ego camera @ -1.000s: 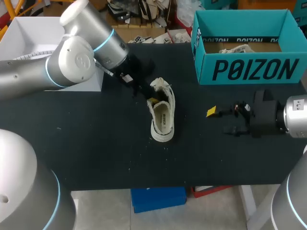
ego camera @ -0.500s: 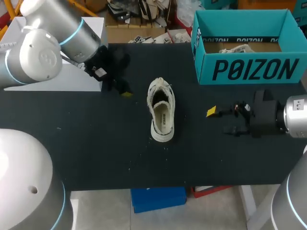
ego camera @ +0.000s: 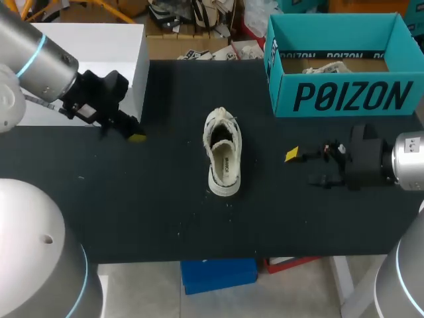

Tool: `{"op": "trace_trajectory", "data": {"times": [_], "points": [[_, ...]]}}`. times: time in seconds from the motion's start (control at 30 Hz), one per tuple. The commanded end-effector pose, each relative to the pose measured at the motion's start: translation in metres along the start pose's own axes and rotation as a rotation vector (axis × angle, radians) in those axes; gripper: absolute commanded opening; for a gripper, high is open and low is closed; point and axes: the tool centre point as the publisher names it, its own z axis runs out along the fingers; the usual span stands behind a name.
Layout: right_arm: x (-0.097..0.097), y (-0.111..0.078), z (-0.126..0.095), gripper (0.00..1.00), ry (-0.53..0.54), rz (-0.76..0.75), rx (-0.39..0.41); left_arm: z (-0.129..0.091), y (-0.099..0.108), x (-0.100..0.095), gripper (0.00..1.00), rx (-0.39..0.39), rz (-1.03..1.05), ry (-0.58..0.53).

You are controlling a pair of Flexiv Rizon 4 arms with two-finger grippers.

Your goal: Take the shoe out of the shoebox, open the shoe tongue, remove and reinsert the insole, then place the shoe into the shoebox

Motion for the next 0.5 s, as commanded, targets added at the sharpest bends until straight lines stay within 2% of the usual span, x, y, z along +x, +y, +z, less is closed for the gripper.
{"op": "trace_trajectory", "data": {"times": [0.03,0.5], "points": [[0.0007,-0.0002,0.0015,1.00,-0.003,0.001,-0.001,-0.0123,0.0093,0.0164,1.00,0.026,0.009,-0.038],[0.0007,-0.0002,0.0015,1.00,-0.003,0.001,-0.001,-0.0123,0.0093,0.0164,1.00,0.026,0.009,-0.038]]}}
